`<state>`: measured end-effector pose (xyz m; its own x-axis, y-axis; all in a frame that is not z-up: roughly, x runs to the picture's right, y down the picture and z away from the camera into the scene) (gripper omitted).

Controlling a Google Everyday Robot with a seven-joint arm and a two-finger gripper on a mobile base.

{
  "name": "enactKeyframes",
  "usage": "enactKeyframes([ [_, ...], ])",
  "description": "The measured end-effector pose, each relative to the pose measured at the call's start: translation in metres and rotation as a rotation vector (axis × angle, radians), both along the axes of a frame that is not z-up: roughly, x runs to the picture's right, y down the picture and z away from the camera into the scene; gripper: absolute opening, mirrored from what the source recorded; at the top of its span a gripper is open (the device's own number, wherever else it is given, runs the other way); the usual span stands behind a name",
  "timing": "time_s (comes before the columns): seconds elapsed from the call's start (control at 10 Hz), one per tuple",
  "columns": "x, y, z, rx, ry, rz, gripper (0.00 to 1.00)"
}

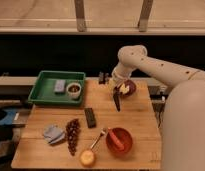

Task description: Place brush in table surface

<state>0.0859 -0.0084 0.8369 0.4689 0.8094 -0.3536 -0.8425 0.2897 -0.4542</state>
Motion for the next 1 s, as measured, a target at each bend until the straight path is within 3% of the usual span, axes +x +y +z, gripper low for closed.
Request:
enactKeyframes([
  [0.8,-0.041,0.053,0.063,-0.167,-0.138,0.015,0.02],
  [1.0,-0.050,0.067,0.072,-0.205,-0.154,0.016,0.18],
])
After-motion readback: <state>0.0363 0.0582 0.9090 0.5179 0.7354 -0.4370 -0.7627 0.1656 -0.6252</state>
